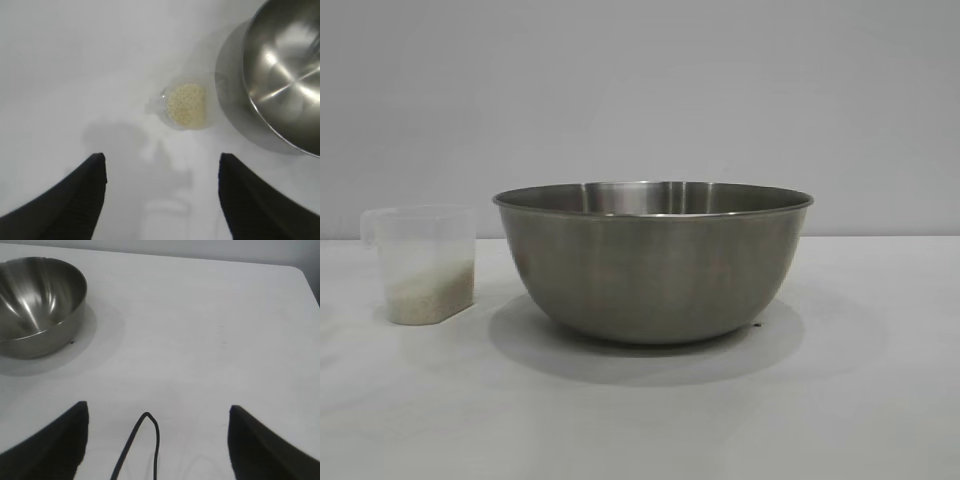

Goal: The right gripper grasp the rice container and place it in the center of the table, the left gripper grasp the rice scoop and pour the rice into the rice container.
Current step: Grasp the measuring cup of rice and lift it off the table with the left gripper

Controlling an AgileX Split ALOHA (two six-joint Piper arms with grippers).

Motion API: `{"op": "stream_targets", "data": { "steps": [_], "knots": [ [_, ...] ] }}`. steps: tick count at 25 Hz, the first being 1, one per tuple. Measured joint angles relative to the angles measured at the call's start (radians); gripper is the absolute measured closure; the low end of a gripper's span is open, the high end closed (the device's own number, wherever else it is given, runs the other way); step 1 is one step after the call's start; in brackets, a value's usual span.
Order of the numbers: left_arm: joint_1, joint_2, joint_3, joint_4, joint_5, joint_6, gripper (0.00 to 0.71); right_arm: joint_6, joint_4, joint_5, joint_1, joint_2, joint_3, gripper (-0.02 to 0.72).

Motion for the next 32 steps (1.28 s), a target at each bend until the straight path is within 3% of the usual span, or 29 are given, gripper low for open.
{"op": "stream_targets", "data": {
  "steps": [10, 19, 24, 32],
  "knots": [
    [0.000, -0.316, 0.506, -0.126, -0.497, -0.020, 0.288, 0.002, 0.000, 0.000, 0.000, 0.000, 0.000, 0.208],
    [0.000, -0.373, 0.877, -0.212, -0.986, -0.033, 0.288, 0.003, 0.000, 0.000, 0.000, 0.000, 0.000, 0.208],
    [0.000, -0.374, 1.006, -0.208, -1.276, -0.048, 0.288, 0.003, 0.000, 0.000, 0.000, 0.000, 0.000, 0.208],
    [0.000, -0.320, 1.081, -0.069, -1.497, -0.059, 0.288, 0.005, 0.000, 0.000, 0.000, 0.000, 0.000, 0.208]
  ]
}}
